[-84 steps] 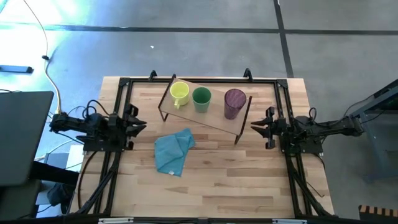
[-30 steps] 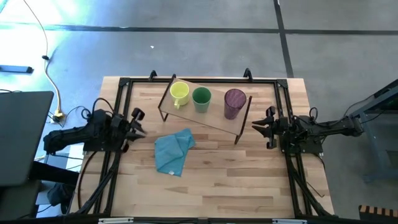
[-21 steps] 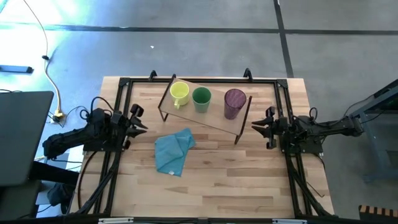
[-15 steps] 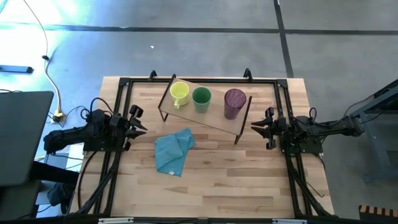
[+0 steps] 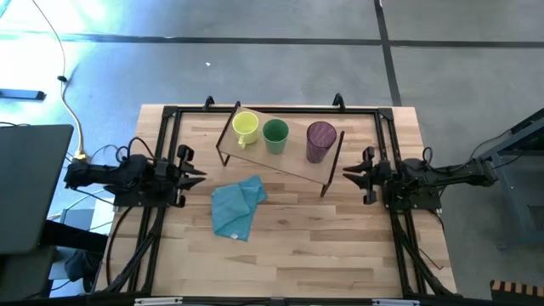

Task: Stack small to large cups/mugs on shelf
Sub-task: Return to Home Position

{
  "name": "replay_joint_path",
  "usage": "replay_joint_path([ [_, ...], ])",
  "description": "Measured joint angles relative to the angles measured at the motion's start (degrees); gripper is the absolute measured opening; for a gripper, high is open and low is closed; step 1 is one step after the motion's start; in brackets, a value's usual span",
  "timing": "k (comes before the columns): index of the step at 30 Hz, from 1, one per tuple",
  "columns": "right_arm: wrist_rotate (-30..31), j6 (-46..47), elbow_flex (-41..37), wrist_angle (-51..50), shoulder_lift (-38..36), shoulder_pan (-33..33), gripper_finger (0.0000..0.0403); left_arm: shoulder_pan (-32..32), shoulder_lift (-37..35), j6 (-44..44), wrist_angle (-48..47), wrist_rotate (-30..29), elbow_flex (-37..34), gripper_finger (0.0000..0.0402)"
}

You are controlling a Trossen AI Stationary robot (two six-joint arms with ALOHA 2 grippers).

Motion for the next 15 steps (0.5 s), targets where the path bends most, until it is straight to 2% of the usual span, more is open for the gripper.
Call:
replay_joint_path([
  [5,-0.3,0.5,0.0,-1.7,0.0,0.0,0.0067,-1.7,0.0,2.0,-3.8,-4.1,0.0,0.0046],
  [15,-2.9,0.5,0.0,-3.8,0.0,0.0,0.0067,-1.5,0.0,3.4,-9.8,-5.9,0.0,0.0046],
])
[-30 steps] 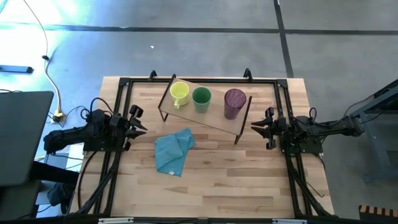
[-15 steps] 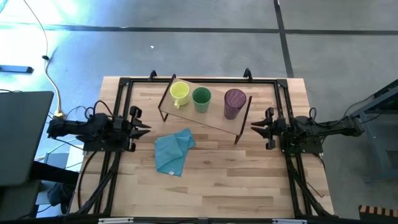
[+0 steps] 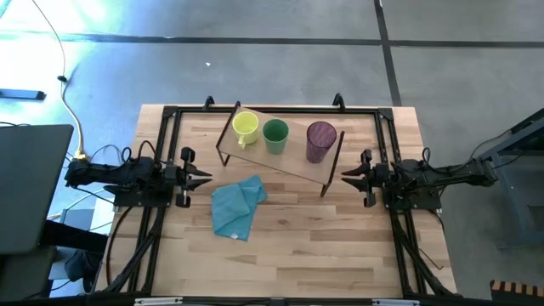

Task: Stack small to large cups/mugs on shelf
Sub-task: Return to Home Position

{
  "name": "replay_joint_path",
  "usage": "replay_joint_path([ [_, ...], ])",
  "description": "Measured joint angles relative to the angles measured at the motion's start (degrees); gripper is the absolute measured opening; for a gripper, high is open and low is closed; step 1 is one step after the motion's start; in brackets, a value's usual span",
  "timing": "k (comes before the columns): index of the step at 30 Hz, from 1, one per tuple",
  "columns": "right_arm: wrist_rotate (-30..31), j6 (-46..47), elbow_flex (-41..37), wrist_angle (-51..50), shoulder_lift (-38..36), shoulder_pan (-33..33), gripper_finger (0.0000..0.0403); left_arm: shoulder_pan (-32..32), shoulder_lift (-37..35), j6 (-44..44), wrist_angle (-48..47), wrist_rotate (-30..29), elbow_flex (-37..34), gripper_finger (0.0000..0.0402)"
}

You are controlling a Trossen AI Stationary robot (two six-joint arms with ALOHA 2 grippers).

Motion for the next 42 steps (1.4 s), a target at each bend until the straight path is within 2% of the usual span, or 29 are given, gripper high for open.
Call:
replay_joint_path([
  [4,-0.6,0.3,0.0,-0.7,0.0,0.0,0.0067,0.0,0.0,1.6,0.7,0.2,0.0,0.0046],
  [8,-0.7,0.5,0.0,-0.6,0.0,0.0,0.0067,0.0,0.0,2.4,1.6,3.1,0.0,0.0047],
  [18,-1.4,1.4,0.0,-0.3,0.0,0.0,0.0067,0.1,0.0,2.0,2.4,3.6,0.0,0.0047],
  [21,-1.6,1.6,0.0,0.0,0.0,0.0,0.0067,1.2,0.0,1.9,2.9,7.2,0.0,0.0047],
  [29,-2.2,2.7,0.0,-0.1,0.0,0.0,0.0067,11.8,0.0,-2.8,2.2,19.0,0.0,0.0047],
  [32,-2.2,2.7,0.0,-0.2,0.0,0.0,0.0067,14.2,0.0,-4.1,2.4,20.7,0.0,0.0047],
  [35,-2.2,2.6,0.0,-0.3,0.0,0.0,0.0067,14.7,0.0,-4.9,1.7,20.4,0.0,0.0047],
  [42,-1.1,4.3,0.0,-4.4,0.0,0.0,0.0067,14.6,0.0,-6.6,-3.0,16.0,0.0,0.0047],
])
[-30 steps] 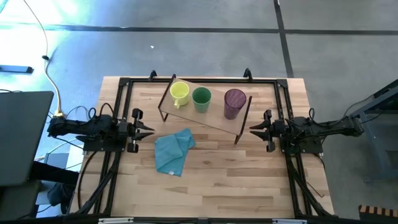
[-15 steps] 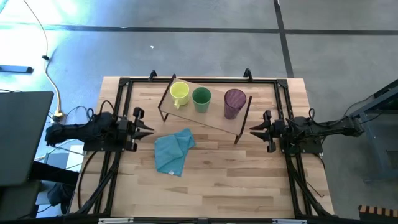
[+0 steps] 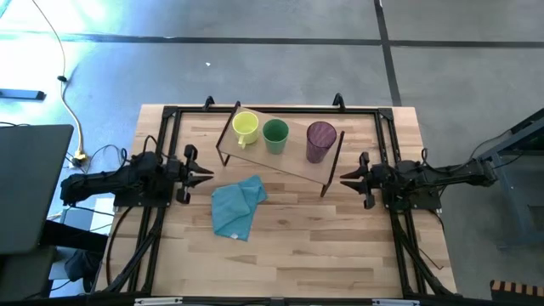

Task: Stack small to large cups/mugs on shelf
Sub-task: Return to Home Position

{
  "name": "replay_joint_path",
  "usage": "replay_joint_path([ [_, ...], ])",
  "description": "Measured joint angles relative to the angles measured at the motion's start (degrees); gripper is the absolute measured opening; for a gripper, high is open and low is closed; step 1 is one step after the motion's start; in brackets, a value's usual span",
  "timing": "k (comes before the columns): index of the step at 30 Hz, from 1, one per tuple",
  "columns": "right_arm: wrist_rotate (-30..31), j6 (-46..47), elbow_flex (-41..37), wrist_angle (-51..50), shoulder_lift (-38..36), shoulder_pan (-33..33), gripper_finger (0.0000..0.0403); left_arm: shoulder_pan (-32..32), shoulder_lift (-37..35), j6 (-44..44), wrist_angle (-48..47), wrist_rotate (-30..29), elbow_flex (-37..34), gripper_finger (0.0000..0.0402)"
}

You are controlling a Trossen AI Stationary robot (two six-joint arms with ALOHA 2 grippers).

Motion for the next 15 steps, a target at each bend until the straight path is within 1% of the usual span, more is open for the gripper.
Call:
replay_joint_path([
  [4,-0.1,0.6,0.0,-1.8,0.0,0.0,0.0067,0.0,0.0,-0.5,-0.8,0.1,0.0,0.0047],
  [11,-4.9,-1.7,0.0,-2.9,0.0,0.0,0.0067,0.0,0.1,-1.7,-0.8,0.1,0.0,0.0047],
  [15,-5.4,-1.9,0.0,-4.5,0.0,0.0,0.0067,0.0,0.1,-2.5,-0.8,0.1,0.0,0.0046],
])
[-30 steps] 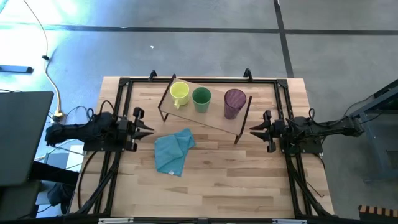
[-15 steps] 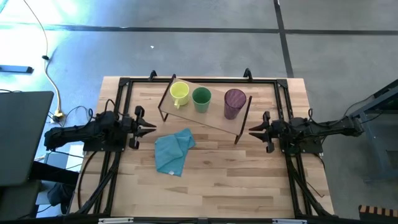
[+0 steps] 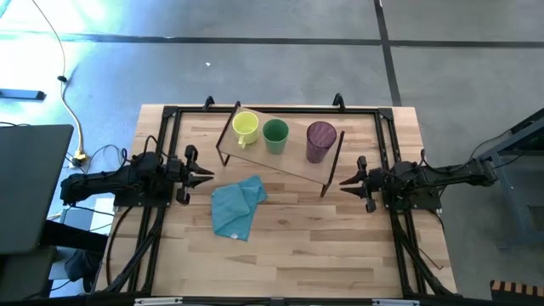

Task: Stack small to large cups/mugs on shelf
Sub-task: Return to Home Position

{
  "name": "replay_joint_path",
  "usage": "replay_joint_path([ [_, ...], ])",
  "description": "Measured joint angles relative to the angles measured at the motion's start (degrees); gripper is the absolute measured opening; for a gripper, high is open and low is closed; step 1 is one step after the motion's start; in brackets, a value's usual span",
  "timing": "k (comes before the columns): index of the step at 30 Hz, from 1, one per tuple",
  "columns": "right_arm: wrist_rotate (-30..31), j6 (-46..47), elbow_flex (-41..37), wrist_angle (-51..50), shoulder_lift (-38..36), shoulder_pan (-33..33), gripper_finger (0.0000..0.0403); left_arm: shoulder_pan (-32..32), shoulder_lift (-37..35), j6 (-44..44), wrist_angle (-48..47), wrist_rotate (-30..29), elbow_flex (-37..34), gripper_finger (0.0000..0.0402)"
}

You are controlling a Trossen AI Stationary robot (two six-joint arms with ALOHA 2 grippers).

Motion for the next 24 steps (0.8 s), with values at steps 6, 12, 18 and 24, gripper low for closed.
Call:
replay_joint_path([
  [6,-0.2,0.0,0.0,-1.5,0.0,0.0,0.0067,0.0,0.0,-0.7,0.0,0.0,0.0,0.0047],
  [12,-0.2,0.0,0.0,-1.7,0.0,0.0,0.0067,0.0,0.0,-1.2,0.0,0.0,0.0,0.0046],
  [18,-0.2,-1.0,0.0,-1.8,0.0,0.0,0.0067,0.0,0.0,-2.2,0.0,0.0,0.0,0.0046],
  [24,-0.2,-1.3,0.0,-1.8,0.1,0.0,0.0067,0.0,0.0,-2.2,0.0,0.0,0.0,0.0046],
])
